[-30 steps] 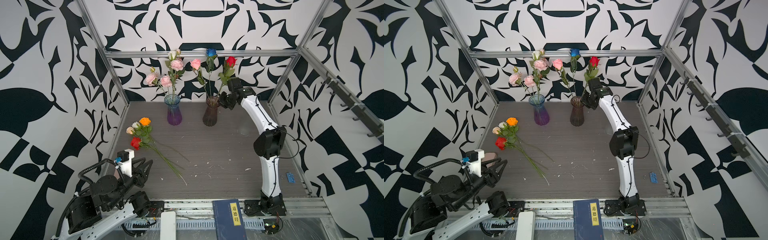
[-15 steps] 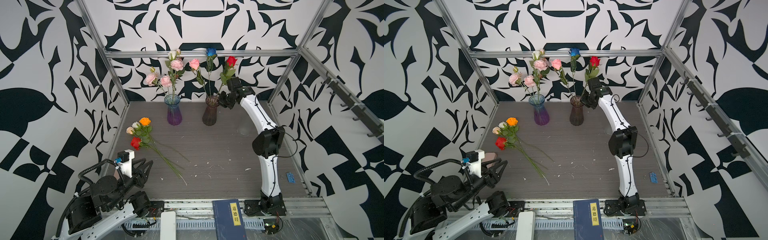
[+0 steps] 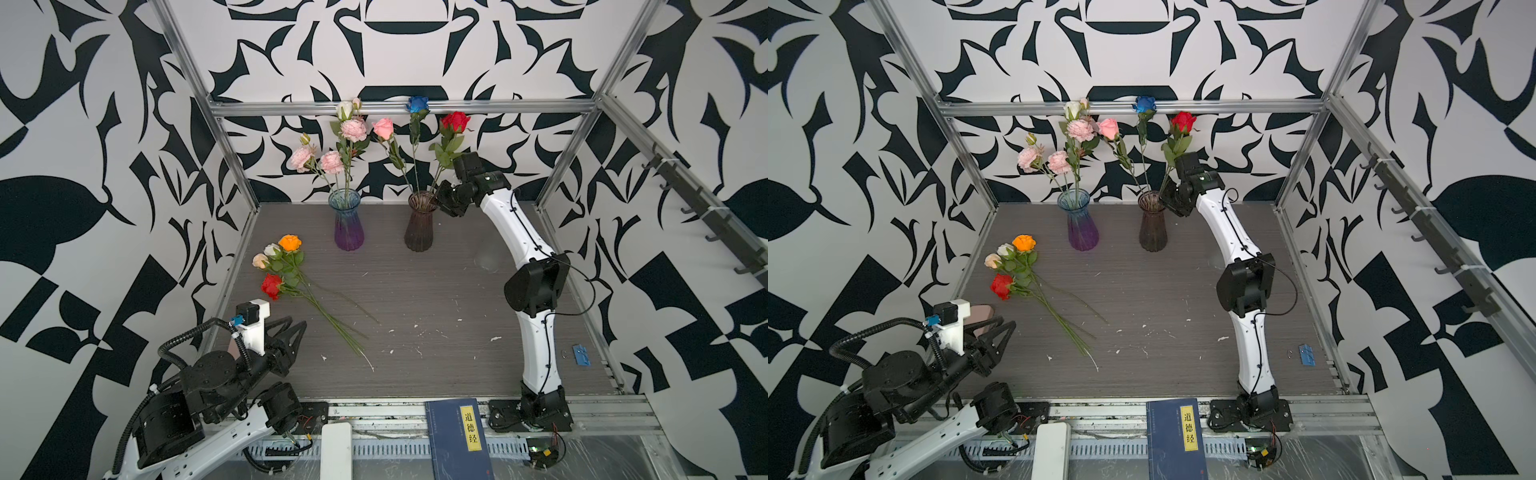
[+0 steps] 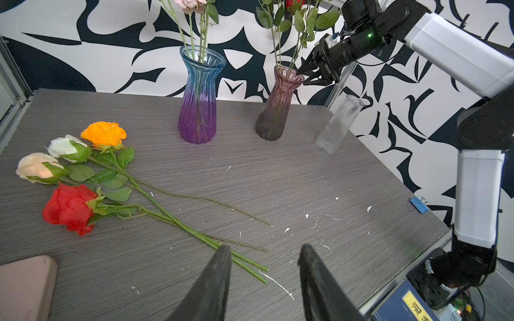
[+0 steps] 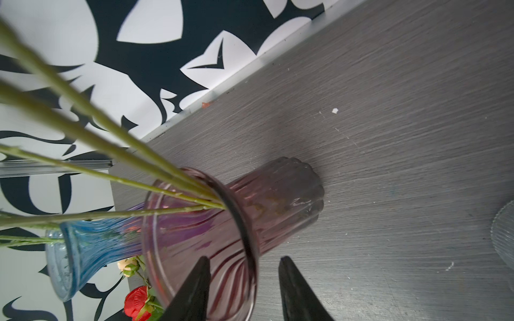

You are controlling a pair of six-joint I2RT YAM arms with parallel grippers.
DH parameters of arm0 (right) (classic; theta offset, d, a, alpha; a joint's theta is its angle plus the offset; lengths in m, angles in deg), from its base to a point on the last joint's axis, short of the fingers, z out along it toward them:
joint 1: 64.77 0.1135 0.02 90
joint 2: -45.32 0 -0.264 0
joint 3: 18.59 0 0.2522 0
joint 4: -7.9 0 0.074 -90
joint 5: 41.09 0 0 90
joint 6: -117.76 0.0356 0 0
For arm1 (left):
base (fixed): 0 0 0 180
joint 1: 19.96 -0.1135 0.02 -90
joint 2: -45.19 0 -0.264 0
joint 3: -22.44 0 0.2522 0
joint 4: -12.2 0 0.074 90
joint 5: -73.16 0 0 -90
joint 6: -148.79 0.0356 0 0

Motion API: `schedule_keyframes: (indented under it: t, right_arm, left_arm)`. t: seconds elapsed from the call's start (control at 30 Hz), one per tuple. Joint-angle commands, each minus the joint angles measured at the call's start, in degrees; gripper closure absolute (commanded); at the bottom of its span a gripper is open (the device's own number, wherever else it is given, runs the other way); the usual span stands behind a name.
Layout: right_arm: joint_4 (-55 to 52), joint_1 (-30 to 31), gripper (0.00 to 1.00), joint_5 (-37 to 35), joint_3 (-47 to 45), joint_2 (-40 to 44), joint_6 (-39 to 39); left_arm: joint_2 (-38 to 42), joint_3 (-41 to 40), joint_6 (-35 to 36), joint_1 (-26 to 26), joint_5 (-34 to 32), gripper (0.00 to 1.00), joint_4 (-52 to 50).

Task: Arrange flowers in a vase
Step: Move the vase to the top-center of the table, then pick up the vase from the top-right of the table.

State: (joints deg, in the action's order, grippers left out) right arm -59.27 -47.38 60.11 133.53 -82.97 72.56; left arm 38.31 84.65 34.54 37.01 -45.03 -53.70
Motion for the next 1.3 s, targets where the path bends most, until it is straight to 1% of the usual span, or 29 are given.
schedule_keyframes:
  t: [0.0, 0.07, 0.17, 0.23, 0.27, 0.37, 0.5, 0.53, 0.6, 0.67, 0.7, 0.9, 1.03, 1.27]
  right_arm:
    - [-1.69, 0.11, 0.55, 0.79, 1.05, 6.58, -1.34]
    - [-1.38, -0.28, 0.55, 1.63, -2.57, 10.46, -1.72]
    - [1.73, -2.8, 0.56, 5.14, -12.42, 18.38, -1.09]
    - [3.85, -5.82, 0.58, 8.0, -19.4, 23.49, -0.39]
    - [4.66, -8.25, 0.58, 9.6, -22.89, 26.33, -0.15]
    - [2.87, -15.01, 0.59, 12.16, -27.9, 31.6, -2.47]
    - [-3.09, -22.22, 0.6, 11.55, -29.63, 34.56, -8.22]
    - [-4.33, -23.0, 0.61, 10.01, -30.09, 35.03, -9.25]
    - [-5.83, -23.7, 0.59, 4.0, -31.57, 36.42, -11.68]
    - [-6.18, -23.72, 0.58, -0.54, -32.97, 36.91, -13.56]
    - [-5.93, -23.71, 0.58, -1.54, -33.76, 36.77, -14.13]
    - [-4.03, -23.72, 0.61, -2.21, -35.25, 32.59, -15.09]
    - [-3.22, -23.72, 0.62, -1.31, -35.53, 29.16, -14.91]
    - [-2.11, -23.71, 0.65, -2.06, -36.94, 25.97, -14.74]
  left_arm:
    - [-0.23, -0.45, -0.65, -0.09, -0.15, 0.56, -0.99]
    - [-0.13, -0.38, -0.71, -0.15, -0.36, 0.56, -1.29]
    - [0.38, -0.15, -0.95, -0.19, -1.03, 0.56, -2.04]
    - [0.78, -0.36, -1.26, -0.19, -1.69, 0.56, -2.09]
    - [0.81, -0.36, -1.33, -0.19, -1.87, 0.56, -2.17]
    - [0.44, -0.37, -1.51, -0.28, -2.05, 0.56, -2.16]
    - [-0.57, -0.28, -1.46, -0.62, -1.62, 0.56, -1.84]
    - [-0.81, -0.33, -1.35, -0.76, -1.45, 0.56, -1.67]
    - [-1.03, -0.39, -1.17, -1.15, -1.09, 0.56, -1.39]
    - [-1.23, -0.42, -1.16, -1.5, -0.91, 0.56, -1.3]
    - [-1.35, -0.44, -1.15, -1.66, -0.71, 0.56, -1.3]
    - [-1.29, -0.48, -1.24, -1.86, -0.31, 0.56, -1.1]
    - [-1.7, -0.55, -1.15, -1.86, -0.12, 0.56, -0.97]
    - [-1.88, -0.62, -1.17, -1.94, -0.18, 0.57, -0.85]
